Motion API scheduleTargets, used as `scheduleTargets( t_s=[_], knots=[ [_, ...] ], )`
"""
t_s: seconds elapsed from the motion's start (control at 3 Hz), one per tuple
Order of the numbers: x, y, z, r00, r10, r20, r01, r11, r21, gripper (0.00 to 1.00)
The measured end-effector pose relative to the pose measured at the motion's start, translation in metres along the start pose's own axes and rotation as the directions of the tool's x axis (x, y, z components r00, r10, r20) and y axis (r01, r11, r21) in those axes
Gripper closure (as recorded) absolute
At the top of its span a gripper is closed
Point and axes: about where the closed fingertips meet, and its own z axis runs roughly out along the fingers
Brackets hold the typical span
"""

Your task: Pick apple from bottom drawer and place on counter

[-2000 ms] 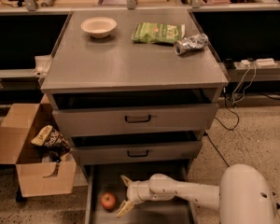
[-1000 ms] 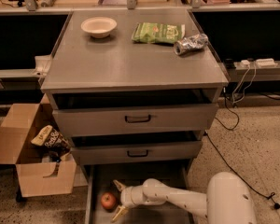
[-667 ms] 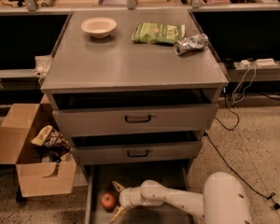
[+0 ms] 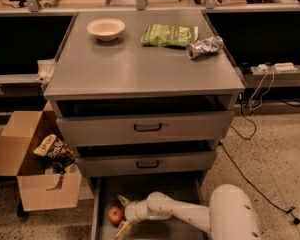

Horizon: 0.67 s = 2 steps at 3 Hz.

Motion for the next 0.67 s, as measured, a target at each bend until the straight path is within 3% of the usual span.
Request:
scheduleTargets(
  t_s=[0.67],
  knots=[
    [0.0066, -0.0028, 0.0118, 0.999, 0.040, -0.022, -0.041, 0.9990, -0.017, 0.00]
  ],
)
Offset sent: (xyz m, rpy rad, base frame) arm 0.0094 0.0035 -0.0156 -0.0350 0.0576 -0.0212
